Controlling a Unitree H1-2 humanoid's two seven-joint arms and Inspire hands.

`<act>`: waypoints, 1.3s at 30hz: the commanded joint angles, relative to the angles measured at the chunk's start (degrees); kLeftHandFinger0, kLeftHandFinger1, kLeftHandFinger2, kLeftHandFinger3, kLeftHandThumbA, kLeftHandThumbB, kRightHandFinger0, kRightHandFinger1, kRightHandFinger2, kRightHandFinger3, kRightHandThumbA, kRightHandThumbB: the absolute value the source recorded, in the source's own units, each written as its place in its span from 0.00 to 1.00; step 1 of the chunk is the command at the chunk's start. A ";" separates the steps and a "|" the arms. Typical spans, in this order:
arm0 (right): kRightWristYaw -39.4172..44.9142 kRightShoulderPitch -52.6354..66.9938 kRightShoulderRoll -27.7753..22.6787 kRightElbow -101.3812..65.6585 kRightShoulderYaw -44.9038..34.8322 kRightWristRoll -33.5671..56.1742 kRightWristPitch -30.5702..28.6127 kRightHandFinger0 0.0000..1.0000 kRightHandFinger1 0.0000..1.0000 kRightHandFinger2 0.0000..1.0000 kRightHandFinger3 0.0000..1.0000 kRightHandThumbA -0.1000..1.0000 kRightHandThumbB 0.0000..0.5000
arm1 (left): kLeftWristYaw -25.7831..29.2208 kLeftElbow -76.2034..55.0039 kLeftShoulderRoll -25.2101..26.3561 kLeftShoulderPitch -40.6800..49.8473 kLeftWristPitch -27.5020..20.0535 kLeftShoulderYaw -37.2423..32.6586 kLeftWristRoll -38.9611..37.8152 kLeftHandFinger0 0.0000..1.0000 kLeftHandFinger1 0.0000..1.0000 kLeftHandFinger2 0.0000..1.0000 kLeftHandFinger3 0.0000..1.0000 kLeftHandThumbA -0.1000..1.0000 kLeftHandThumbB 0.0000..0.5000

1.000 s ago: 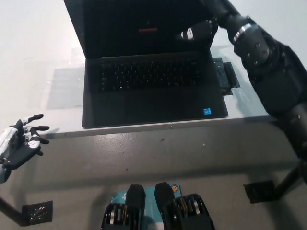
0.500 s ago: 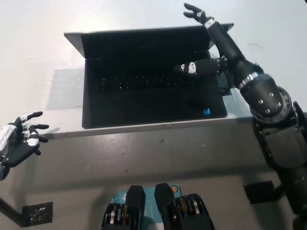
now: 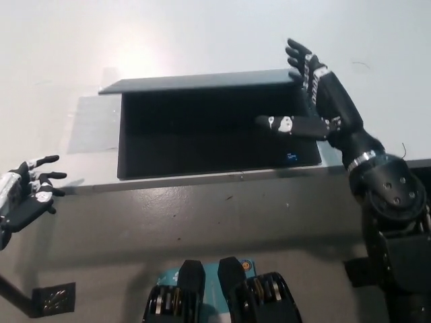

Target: The robot uses its right hand to push down on the lid of a laptop kept in the middle of the desk to close it

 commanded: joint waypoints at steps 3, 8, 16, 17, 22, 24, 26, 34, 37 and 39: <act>-3.02 3.91 3.46 -0.09 -3.80 4.43 8.09 1.00 1.00 1.00 1.00 1.00 0.65 | -0.55 -1.21 3.02 -2.60 1.58 0.26 0.63 0.41 0.55 0.69 0.82 0.19 0.00; -4.34 7.41 7.94 -0.78 -7.32 7.72 10.63 1.00 1.00 1.00 1.00 1.00 0.68 | -0.76 -0.61 3.23 -3.64 1.04 0.29 0.71 0.41 0.55 0.69 0.81 0.19 0.00; -5.34 12.41 10.48 -1.58 -8.83 9.52 10.07 1.00 1.00 1.00 1.00 1.00 0.64 | -0.61 -0.40 3.21 -4.50 1.70 0.19 0.45 0.37 0.51 0.67 0.80 0.18 0.00; -5.38 12.50 10.47 -1.51 -8.66 9.38 9.99 1.00 1.00 1.00 1.00 1.00 0.64 | -0.53 -0.40 3.18 -4.60 1.70 0.23 0.42 0.37 0.51 0.66 0.79 0.18 0.00; -5.67 14.25 10.83 -1.56 -7.66 9.51 10.30 1.00 1.00 1.00 1.00 1.00 0.67 | -0.43 -0.67 3.00 -4.30 1.69 0.12 0.66 0.39 0.53 0.68 0.81 0.17 0.00; -5.62 12.97 10.17 -1.39 -8.04 10.01 10.26 1.00 1.00 1.00 1.00 1.00 0.74 | -0.36 -0.56 2.97 -4.31 1.70 0.15 0.69 0.39 0.53 0.68 0.81 0.18 0.01; -5.43 13.00 9.90 -1.62 -8.00 10.41 9.90 1.00 1.00 1.00 1.00 1.00 0.73 | -0.32 -0.95 3.01 -3.49 1.68 0.34 0.73 0.37 0.51 0.67 0.80 0.18 0.00; -3.33 9.77 6.06 -5.81 -7.37 11.70 8.40 1.00 1.00 1.00 1.00 1.00 0.62 | -0.42 -0.80 3.12 -3.09 0.77 0.72 0.60 0.36 0.50 0.64 0.77 0.16 0.00; -3.50 8.43 4.50 -9.93 -7.14 11.86 9.50 1.00 1.00 1.00 1.00 1.00 0.72 | -0.04 -1.16 2.95 -2.47 1.28 0.78 1.01 0.37 0.51 0.65 0.76 0.17 0.00; -3.26 7.68 2.92 -14.03 -7.30 12.58 10.94 1.00 1.00 1.00 1.00 1.00 0.71 | 0.08 -1.22 2.98 -2.04 1.27 0.65 1.48 0.38 0.52 0.67 0.78 0.18 0.00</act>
